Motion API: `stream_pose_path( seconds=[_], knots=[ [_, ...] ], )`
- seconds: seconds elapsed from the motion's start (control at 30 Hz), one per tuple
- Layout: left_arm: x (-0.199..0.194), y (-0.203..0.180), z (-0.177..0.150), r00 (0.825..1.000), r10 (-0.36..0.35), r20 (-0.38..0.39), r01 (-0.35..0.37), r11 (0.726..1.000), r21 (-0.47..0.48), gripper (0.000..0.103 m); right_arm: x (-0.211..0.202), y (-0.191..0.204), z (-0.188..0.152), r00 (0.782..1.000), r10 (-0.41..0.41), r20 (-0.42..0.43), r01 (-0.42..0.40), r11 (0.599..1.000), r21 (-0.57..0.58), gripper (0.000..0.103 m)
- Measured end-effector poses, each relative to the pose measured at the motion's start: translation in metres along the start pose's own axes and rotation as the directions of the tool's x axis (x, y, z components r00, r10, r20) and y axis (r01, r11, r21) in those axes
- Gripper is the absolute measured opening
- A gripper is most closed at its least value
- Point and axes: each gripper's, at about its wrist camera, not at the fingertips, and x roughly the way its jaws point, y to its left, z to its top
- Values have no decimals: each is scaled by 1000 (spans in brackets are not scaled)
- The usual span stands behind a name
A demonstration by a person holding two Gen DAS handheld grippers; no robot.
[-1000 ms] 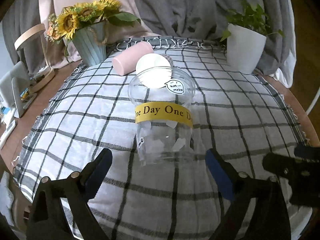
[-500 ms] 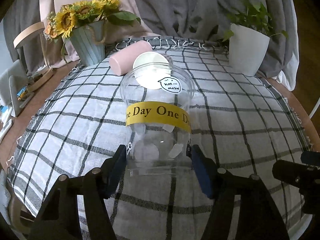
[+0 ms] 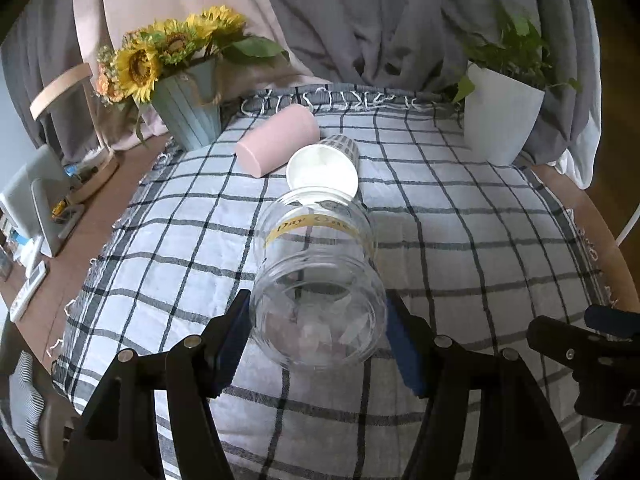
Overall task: Flip cup upside down
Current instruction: 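Lower the clear cup rim-down onto the cloth with the right gripper, then open the right gripper and withdraw it from the clear cup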
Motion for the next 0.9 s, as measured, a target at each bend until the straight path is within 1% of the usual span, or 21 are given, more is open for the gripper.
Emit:
stream_pose_path(
  seconds=[0.07,0.23,0.33,0.4,0.43,0.47,0.53,0.63,0.7,0.73,0.8,0.87,0.9],
  knots=[
    [3,5,9,999,-20,-33,19,1000,-16,64,-1,3,4,1000,14,4,-14,1000,10,92],
    [12,13,29,996,-31,-78,29,999,-27,64,1,9,15,998,55,-5,-55,998,39,92],
    [20,19,38,992,-62,-108,57,997,-47,64,1,14,24,998,64,1,-64,997,49,92],
    [24,21,43,991,-69,-113,64,997,-47,67,1,17,31,997,72,9,-72,996,54,92],
    [25,21,44,991,-67,-115,62,997,-44,70,0,19,34,997,73,16,-73,996,53,92],
    [27,22,46,991,-67,-117,62,997,-41,71,0,22,38,997,70,23,-71,996,50,92],
    [28,23,45,991,-68,-116,64,997,-38,71,-1,25,43,997,70,30,-71,996,45,92],
    [28,25,42,989,-92,-119,88,995,-43,72,-2,28,46,997,65,36,-66,997,39,92],
    [22,25,38,988,-115,-106,111,993,-42,78,-2,30,46,997,65,32,-66,997,38,92],
    [16,25,36,989,-117,-86,114,993,-39,83,-3,28,46,997,68,32,-69,997,40,92],
    [2,26,35,993,-107,-43,106,994,-32,89,-9,28,44,996,73,44,-75,996,45,92],
    [-18,31,33,997,-81,13,81,995,-49,102,-22,29,40,995,53,86,-57,998,39,92],
    [-27,34,32,997,-72,37,75,995,-65,103,-28,30,38,993,44,105,-48,998,34,92]
  ],
)
